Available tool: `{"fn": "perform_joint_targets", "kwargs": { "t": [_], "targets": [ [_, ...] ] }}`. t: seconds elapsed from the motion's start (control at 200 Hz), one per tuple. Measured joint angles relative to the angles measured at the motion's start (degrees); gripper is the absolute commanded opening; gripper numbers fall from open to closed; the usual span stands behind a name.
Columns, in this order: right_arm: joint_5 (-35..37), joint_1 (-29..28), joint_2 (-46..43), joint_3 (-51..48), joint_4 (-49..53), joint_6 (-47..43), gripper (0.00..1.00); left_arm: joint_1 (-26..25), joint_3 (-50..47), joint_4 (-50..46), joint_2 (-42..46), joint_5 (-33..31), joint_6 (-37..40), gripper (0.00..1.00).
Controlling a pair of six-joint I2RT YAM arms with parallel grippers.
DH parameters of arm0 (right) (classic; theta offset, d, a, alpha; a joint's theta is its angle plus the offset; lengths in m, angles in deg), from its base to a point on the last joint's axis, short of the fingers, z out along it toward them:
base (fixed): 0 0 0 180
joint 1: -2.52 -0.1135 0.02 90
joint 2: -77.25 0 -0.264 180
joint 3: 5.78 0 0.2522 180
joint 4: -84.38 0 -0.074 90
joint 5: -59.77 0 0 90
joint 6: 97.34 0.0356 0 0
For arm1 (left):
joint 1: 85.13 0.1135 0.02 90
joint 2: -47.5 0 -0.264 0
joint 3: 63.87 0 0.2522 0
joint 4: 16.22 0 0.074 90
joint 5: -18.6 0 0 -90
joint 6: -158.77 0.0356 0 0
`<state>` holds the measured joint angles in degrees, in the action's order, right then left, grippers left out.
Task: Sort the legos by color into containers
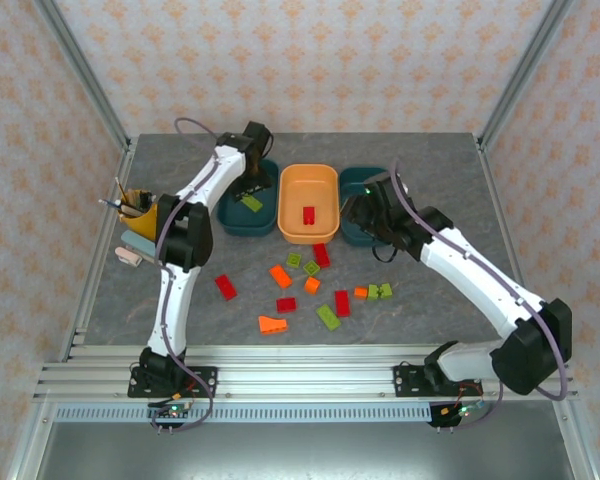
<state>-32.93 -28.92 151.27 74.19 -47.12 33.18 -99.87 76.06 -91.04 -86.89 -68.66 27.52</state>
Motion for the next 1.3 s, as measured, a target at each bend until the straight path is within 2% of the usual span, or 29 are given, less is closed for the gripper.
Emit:
{"fn": "perform_joint_targets", "kwargs": {
  "t": [0.2,0.395,0.565,0.816,1.031,1.301],
  "targets": [
    [2.21,0.11,-3.72,-1.2,3.19,1.73,0.68,-1.99,-7.34,1.16,18.08,-0.09,2.6,0.71],
    [3.08,0.11,-5.68,-1.33,5.86,1.66,0.67,-5.49,-26.36,4.11,39.78,0.72,2.47,0.73],
    [3.17,0.11,-9.79,-2.4,8.57,1.51,0.66,-7.93,-42.4,5.62,52.13,2.05,1.09,0.75],
    [2.05,-1.27,-12.24,-4.61,12.5,0.46,0.64,-12.31,-59.95,6.25,66.71,3.21,-2.86,0.75],
    [1.62,-11.56,-9.14,-5.6,14.82,-0.07,0.64,-18.64,-69.05,6.49,74.62,2.73,-7.61,0.75],
    [1.7,-18.84,-7.02,-10.32,14.99,2.54,0.64,-30.36,-76.5,7.48,78.44,0.96,-14.51,0.75]
  ]
}}
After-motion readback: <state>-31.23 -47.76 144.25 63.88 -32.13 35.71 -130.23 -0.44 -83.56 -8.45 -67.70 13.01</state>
